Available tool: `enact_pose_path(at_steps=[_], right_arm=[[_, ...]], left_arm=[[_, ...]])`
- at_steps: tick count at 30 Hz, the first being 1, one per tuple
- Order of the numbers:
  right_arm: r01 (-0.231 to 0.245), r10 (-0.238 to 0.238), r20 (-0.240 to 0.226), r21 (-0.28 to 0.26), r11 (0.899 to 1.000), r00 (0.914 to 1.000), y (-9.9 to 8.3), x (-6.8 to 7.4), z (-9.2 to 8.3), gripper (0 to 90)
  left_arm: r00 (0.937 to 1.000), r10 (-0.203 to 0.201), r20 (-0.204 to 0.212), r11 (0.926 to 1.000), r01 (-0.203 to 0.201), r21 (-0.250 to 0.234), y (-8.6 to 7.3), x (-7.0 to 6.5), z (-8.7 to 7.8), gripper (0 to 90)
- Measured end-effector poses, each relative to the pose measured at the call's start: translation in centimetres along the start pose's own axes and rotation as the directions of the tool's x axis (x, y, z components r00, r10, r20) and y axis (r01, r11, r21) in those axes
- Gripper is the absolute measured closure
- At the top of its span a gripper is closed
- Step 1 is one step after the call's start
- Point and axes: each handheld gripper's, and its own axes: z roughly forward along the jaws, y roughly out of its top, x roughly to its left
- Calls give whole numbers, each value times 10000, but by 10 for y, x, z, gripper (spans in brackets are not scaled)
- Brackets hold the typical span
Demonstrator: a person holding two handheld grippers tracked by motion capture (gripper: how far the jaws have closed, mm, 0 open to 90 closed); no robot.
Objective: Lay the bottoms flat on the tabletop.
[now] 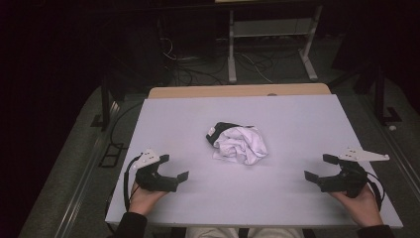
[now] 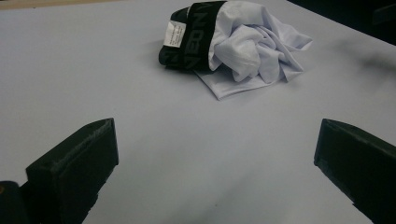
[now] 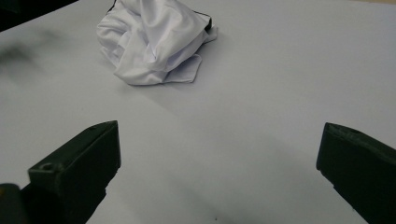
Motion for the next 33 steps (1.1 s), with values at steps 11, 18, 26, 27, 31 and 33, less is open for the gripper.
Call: enact_pose_path(at_steps=[11,18,26,27,31,33], right_arm=[[41,-41,-1,-39,10000,10000,0,2,-1,1],[14,-14,-42,-30,10000,10000,1,3,-1,0],[41,-41,20,-51,10000,10000,3,7,-4,0],[20,-20,28,-55,10000,10000,4,7,-4,0],[37,-37,62,-69,10000,10000,5,6,-5,1],[14,-14,64,-84,10000,10000,6,6,-5,0]], left_arm=[[10000,11,19,10000,-11,-30,0,-1,-1,0],[10000,-15,9,10000,15,-16,0,0,-1,0],[9999,38,-97,10000,-37,69,4,0,0,0],[9999,46,-125,10000,-45,83,4,0,0,0],[9998,138,-132,9998,-136,165,9,-1,2,0],[9998,150,-101,9998,-149,146,12,-2,3,0]])
